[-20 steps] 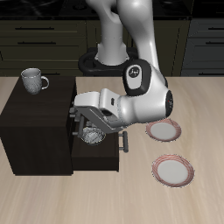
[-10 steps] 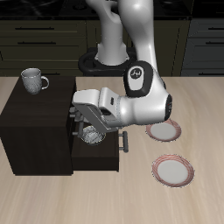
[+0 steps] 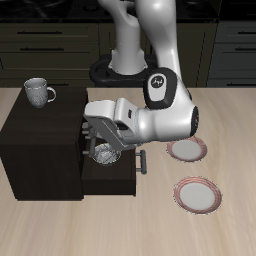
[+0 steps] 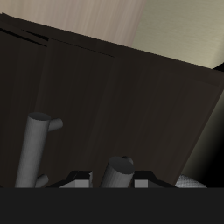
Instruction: Open the top drawer
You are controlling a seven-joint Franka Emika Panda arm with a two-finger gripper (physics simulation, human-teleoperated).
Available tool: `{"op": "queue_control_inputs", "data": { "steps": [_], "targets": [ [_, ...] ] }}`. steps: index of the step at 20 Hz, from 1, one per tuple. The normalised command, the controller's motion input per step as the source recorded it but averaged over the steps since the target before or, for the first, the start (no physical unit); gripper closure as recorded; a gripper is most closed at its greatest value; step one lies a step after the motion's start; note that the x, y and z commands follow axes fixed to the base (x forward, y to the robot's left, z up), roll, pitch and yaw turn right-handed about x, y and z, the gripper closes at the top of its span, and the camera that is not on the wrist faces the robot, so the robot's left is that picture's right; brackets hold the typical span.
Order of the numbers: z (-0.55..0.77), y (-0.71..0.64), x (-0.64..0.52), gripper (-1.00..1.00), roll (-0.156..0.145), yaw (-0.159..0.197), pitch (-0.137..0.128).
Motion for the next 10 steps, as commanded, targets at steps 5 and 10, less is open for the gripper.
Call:
{"op": "queue_control_inputs", "data": {
  "steps": [5, 10],
  "targets": [
    [0.03, 0.51, 0.19, 1.0, 0.082, -0.007, -0.007],
    [0.02, 0.49, 0.05, 1.0, 0.067, 0.0, -0.013]
  ]
}}
